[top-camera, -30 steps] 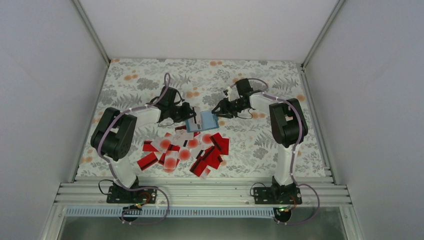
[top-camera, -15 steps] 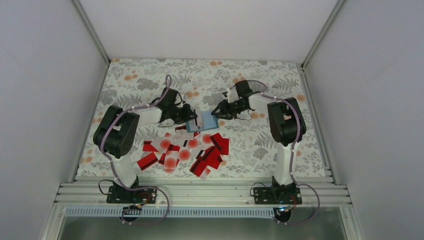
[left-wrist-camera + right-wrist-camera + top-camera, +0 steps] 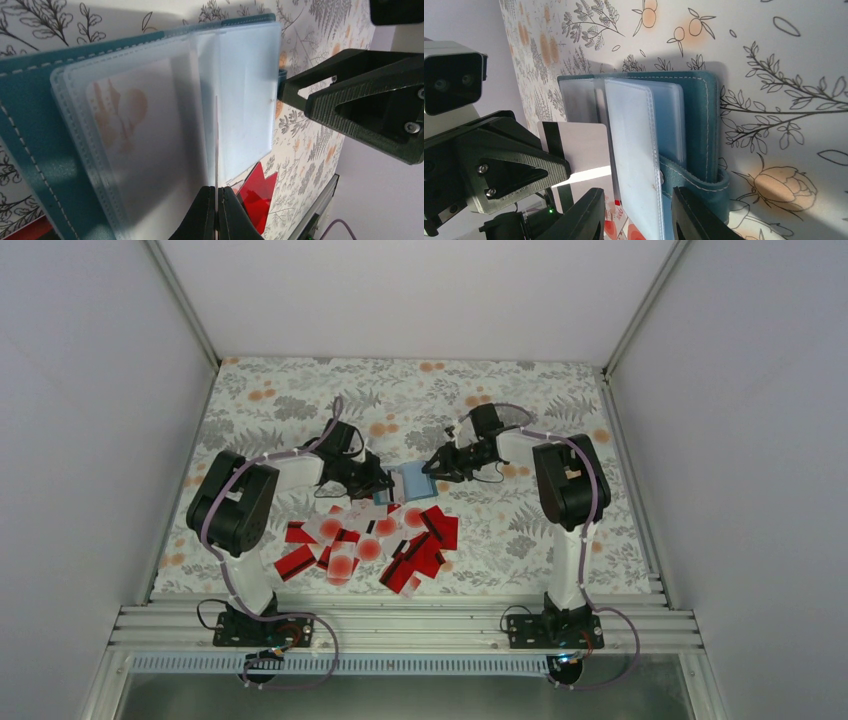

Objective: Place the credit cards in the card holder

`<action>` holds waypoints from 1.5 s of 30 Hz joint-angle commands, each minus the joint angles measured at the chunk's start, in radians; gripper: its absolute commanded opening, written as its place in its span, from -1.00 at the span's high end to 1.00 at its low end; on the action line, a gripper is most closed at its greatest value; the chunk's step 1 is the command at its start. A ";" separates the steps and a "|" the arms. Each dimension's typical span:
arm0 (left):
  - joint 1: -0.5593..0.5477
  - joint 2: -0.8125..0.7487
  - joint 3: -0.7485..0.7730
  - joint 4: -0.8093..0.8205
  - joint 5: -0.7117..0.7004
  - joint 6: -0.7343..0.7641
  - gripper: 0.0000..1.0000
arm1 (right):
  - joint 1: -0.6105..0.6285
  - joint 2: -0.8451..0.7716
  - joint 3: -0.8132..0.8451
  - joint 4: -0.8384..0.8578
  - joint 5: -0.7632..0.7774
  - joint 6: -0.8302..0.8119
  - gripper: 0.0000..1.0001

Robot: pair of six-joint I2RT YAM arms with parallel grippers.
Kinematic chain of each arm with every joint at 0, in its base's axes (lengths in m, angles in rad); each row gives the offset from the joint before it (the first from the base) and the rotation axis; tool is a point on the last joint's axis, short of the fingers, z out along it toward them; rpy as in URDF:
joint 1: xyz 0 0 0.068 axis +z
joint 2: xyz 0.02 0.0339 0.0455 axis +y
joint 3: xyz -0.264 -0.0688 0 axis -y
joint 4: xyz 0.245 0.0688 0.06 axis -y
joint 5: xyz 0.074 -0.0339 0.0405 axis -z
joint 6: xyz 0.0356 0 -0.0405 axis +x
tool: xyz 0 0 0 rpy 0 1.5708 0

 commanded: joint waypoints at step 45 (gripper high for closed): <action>0.008 0.171 0.158 -0.034 0.068 0.117 0.95 | -0.001 0.051 -0.037 0.006 -0.047 -0.037 0.31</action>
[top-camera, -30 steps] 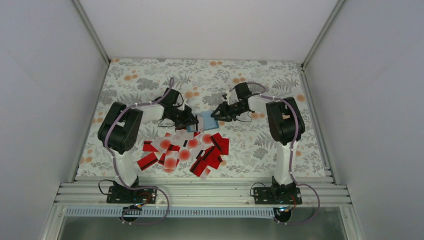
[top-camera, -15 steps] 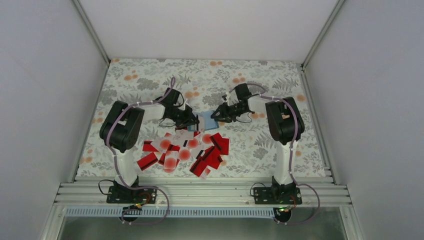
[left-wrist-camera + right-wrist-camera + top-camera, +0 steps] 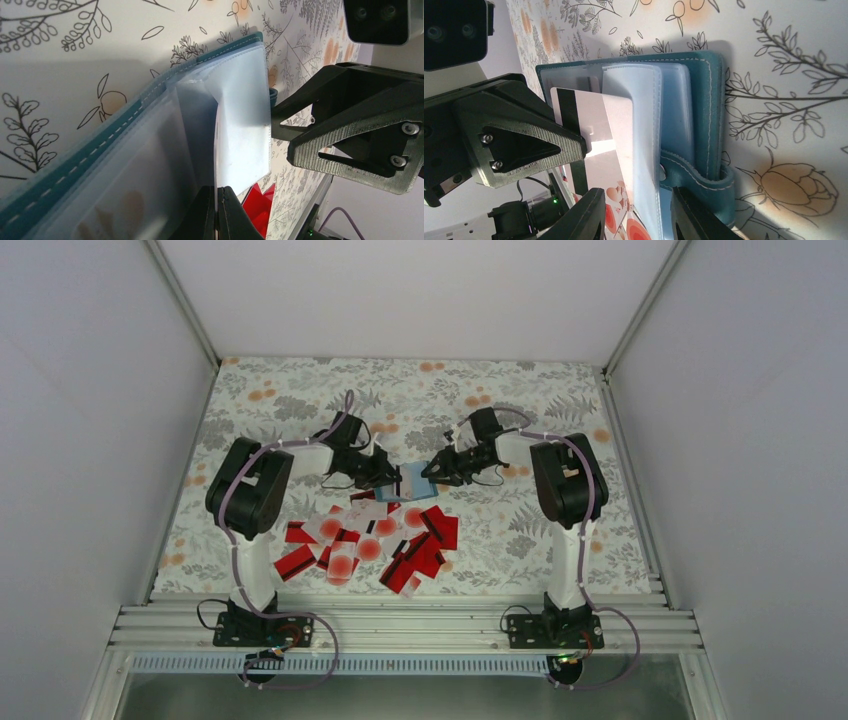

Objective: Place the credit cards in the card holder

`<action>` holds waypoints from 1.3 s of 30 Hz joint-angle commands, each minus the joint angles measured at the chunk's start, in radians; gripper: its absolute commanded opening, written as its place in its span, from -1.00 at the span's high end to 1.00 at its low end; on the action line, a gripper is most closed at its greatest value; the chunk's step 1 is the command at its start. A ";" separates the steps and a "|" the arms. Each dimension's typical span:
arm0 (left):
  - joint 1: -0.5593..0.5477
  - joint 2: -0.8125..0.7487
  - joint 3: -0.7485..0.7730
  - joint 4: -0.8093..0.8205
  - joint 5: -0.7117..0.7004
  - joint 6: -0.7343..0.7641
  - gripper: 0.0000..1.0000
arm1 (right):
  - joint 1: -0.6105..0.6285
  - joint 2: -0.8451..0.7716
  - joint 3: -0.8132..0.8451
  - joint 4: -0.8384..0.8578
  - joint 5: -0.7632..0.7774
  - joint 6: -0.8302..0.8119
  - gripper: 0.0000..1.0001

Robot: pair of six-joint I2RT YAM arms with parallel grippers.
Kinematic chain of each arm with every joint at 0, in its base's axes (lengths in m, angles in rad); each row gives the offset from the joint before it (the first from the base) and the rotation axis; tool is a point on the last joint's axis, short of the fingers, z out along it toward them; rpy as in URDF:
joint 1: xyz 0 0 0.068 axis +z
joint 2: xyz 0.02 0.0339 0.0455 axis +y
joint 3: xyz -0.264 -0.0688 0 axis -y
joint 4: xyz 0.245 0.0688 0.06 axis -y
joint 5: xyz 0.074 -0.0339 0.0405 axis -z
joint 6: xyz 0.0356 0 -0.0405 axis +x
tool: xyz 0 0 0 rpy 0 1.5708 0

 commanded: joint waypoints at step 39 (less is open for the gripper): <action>-0.024 0.003 -0.068 0.186 -0.083 -0.051 0.95 | 0.008 0.024 -0.104 0.032 0.008 -0.004 0.49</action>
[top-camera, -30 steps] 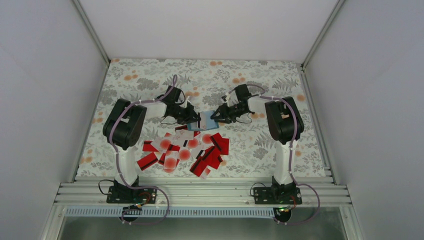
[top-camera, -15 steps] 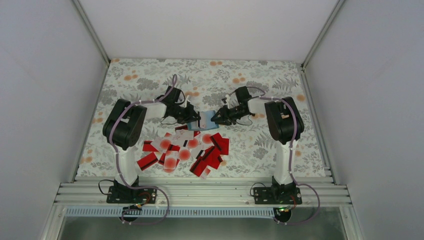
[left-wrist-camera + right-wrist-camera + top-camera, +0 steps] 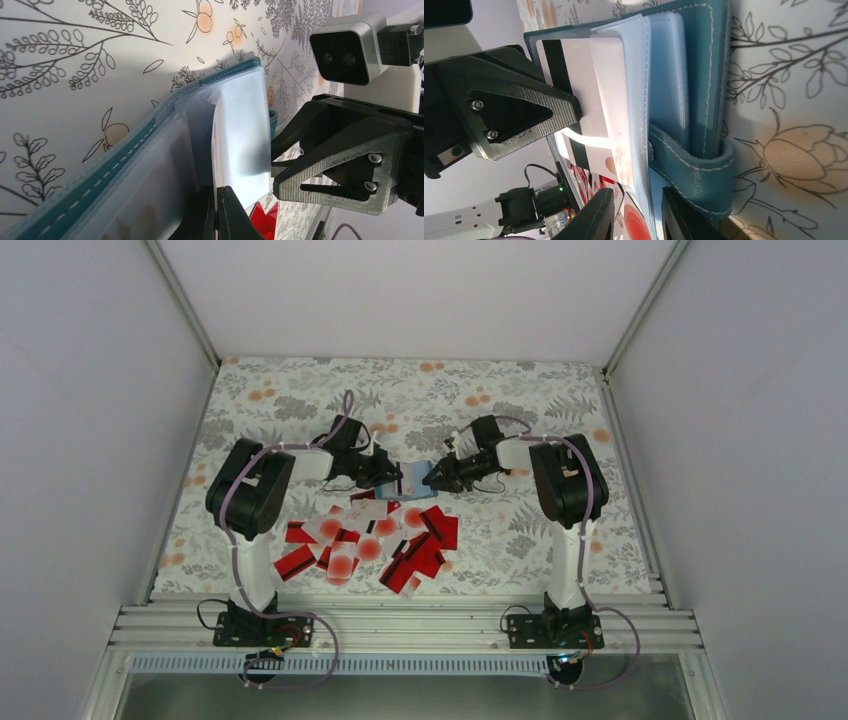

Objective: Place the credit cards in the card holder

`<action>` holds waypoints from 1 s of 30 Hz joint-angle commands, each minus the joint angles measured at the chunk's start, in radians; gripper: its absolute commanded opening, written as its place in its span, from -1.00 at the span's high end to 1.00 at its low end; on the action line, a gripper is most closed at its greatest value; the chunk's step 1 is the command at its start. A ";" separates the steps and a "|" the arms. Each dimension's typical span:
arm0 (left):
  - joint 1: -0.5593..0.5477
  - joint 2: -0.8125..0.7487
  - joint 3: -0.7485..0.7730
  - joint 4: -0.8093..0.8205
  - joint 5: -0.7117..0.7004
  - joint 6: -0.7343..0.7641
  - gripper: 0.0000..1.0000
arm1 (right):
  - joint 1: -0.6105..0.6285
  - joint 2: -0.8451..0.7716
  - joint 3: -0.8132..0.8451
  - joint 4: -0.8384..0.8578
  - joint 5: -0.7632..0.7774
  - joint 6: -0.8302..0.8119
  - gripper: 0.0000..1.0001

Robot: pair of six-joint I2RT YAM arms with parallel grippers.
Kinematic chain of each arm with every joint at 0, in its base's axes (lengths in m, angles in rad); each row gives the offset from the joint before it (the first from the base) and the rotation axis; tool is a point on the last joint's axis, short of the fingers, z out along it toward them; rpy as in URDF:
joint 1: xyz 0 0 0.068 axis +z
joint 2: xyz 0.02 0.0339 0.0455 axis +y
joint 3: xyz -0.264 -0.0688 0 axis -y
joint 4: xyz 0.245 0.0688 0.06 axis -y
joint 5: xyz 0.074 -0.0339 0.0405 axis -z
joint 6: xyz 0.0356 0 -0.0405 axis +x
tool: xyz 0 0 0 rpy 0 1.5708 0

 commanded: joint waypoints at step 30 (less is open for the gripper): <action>-0.090 0.020 0.054 -0.138 -0.154 -0.007 0.60 | 0.005 -0.038 -0.045 -0.024 0.112 0.009 0.52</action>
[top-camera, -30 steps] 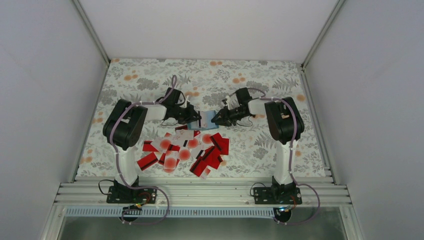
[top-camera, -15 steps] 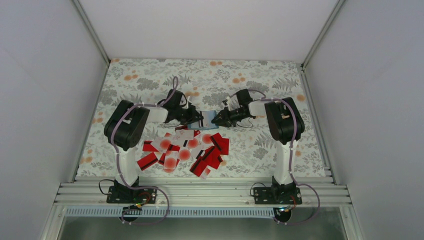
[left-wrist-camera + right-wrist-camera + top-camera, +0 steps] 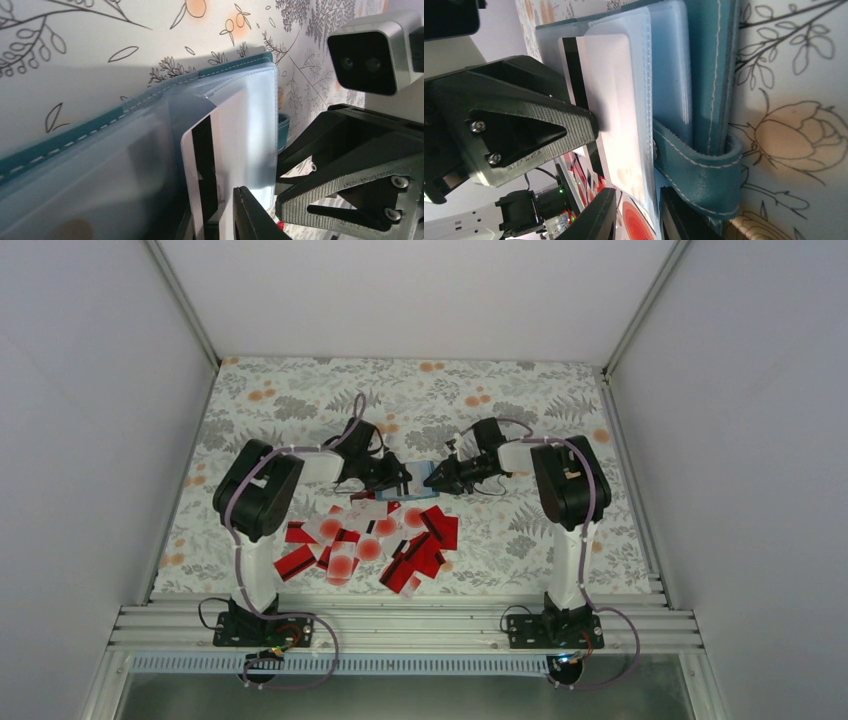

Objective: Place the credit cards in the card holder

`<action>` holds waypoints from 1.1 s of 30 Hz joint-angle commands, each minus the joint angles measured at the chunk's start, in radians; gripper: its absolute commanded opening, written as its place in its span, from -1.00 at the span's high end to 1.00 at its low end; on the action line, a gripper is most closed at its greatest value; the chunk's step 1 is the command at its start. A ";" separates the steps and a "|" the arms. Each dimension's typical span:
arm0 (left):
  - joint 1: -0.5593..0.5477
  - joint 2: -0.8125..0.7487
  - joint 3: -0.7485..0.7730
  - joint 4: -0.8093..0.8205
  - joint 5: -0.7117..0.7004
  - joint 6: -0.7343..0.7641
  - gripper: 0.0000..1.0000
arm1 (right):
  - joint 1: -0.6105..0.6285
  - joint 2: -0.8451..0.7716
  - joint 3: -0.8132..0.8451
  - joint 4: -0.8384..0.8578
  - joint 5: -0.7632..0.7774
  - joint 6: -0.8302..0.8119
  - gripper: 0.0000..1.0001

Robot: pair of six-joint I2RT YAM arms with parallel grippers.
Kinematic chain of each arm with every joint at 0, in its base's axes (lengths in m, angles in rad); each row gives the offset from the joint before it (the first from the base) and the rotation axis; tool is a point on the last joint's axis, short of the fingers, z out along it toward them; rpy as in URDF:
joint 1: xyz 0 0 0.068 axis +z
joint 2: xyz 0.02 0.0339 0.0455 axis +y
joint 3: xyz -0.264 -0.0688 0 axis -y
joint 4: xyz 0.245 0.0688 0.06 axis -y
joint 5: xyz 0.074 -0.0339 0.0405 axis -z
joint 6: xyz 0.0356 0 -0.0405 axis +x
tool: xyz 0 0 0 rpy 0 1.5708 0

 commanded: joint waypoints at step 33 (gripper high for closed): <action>-0.076 0.080 0.328 -0.636 -0.311 0.117 -0.06 | 0.015 -0.081 0.061 -0.199 0.310 -0.124 0.66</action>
